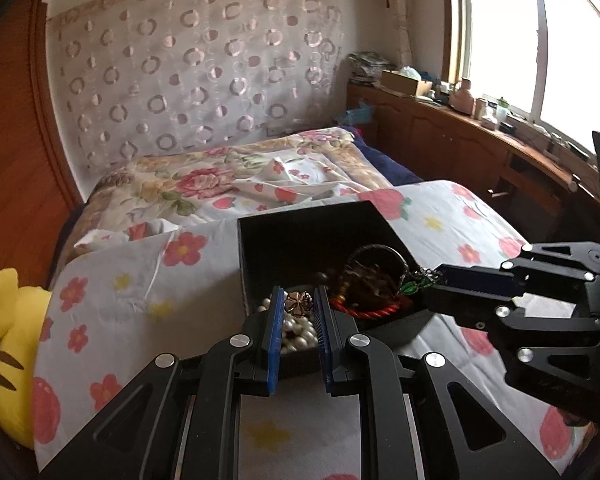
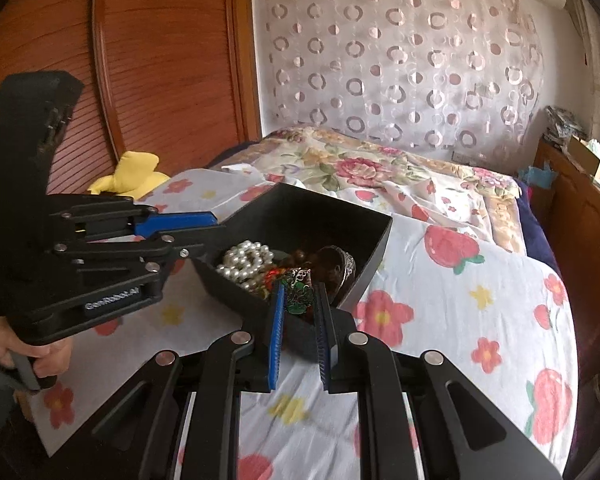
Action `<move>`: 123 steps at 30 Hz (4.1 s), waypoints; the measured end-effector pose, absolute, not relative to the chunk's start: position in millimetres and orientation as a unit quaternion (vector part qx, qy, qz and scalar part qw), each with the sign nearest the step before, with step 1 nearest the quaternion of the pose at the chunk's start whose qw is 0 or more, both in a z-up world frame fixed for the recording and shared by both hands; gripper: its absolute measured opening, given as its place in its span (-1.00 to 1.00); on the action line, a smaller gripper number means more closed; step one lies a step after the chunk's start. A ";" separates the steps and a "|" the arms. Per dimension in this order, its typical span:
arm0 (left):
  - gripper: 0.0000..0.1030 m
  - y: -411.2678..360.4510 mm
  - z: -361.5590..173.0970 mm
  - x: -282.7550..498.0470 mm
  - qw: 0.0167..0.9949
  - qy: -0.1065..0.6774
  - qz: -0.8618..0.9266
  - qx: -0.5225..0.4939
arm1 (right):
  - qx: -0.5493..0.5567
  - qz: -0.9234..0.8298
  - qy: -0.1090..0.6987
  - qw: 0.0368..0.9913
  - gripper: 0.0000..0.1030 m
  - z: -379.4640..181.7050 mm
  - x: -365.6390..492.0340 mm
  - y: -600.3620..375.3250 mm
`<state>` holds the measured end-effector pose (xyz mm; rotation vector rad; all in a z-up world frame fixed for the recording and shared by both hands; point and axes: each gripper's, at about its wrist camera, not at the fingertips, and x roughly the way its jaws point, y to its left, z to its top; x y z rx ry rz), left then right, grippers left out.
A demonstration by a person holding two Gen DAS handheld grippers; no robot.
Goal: Organize jewelry
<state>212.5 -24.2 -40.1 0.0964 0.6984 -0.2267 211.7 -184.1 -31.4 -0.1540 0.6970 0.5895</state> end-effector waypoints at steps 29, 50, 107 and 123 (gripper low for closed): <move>0.85 -4.0 8.7 68.7 0.975 0.219 -0.044 0.012 | 0.001 0.212 0.203 0.956 0.95 26.7 74.8 -246.7; 0.85 8.4 -8.3 33.4 0.972 0.234 -0.010 0.010 | -0.005 0.137 0.205 0.969 0.95 8.0 48.1 -256.0; 0.85 -3.9 12.7 17.6 0.978 0.207 -0.014 0.010 | -0.002 0.137 0.204 0.969 0.95 5.5 45.8 -250.7; 0.85 -3.7 11.7 16.5 0.978 0.208 -0.014 0.009 | -0.001 0.138 0.203 0.970 0.95 4.8 45.6 -249.9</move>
